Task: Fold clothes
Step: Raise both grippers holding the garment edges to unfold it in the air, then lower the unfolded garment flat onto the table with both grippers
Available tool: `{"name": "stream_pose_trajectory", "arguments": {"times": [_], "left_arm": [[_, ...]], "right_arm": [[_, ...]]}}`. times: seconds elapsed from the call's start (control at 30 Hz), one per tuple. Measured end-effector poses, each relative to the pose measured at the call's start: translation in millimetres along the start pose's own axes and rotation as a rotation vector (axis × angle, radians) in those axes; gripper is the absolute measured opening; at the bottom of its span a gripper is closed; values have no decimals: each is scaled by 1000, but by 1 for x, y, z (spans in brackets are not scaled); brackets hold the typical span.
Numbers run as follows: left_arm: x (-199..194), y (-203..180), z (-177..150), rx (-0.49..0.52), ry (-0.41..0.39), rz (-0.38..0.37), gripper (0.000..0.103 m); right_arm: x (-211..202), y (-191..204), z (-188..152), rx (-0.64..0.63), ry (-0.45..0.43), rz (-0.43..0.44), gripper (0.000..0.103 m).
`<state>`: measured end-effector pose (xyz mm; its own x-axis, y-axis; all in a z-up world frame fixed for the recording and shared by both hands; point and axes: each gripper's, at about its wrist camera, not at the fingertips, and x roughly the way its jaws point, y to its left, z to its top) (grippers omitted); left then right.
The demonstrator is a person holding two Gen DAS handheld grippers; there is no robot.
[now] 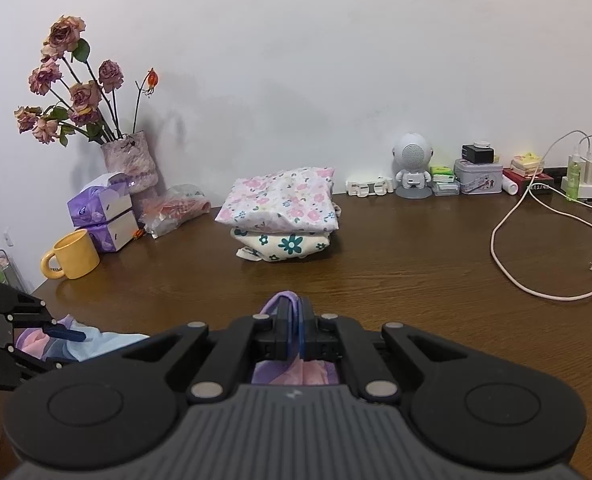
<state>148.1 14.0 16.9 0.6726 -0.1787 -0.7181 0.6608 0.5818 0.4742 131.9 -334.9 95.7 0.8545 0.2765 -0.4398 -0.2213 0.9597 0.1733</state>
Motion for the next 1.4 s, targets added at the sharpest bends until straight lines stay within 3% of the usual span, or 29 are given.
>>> {"name": "stream_pose_trajectory", "arguments": {"times": [0.17, 0.33, 0.53, 0.8, 0.93, 0.97, 1.1, 1.23, 1.4], "left_arm": [[-17, 0, 2, -25, -82, 66, 1], [-66, 16, 5, -97, -193, 226, 1], [-161, 28, 17, -156, -323, 438, 1], [-295, -7, 10, -161, -448, 644, 1], [-341, -14, 10, -176, -472, 634, 1], [-350, -14, 11, -183, -473, 623, 1], [-326, 5, 14, -230, -408, 512, 1], [-227, 32, 10, -260, -221, 344, 2], [-66, 54, -3, -329, 29, 140, 2]], "right_arm": [[-4, 1, -1, -11, -19, -6, 2], [-26, 10, 5, -52, -86, -24, 2], [-81, 28, 26, -98, -226, 4, 2], [-188, 63, 37, -181, -427, 51, 2], [-240, 78, 40, -230, -493, 55, 3], [-232, 76, 42, -229, -457, 50, 3], [-199, 67, 51, -222, -307, 26, 3], [-165, 58, 60, -215, -157, 2, 4], [-1, 13, 24, -84, 214, -64, 4]]}}
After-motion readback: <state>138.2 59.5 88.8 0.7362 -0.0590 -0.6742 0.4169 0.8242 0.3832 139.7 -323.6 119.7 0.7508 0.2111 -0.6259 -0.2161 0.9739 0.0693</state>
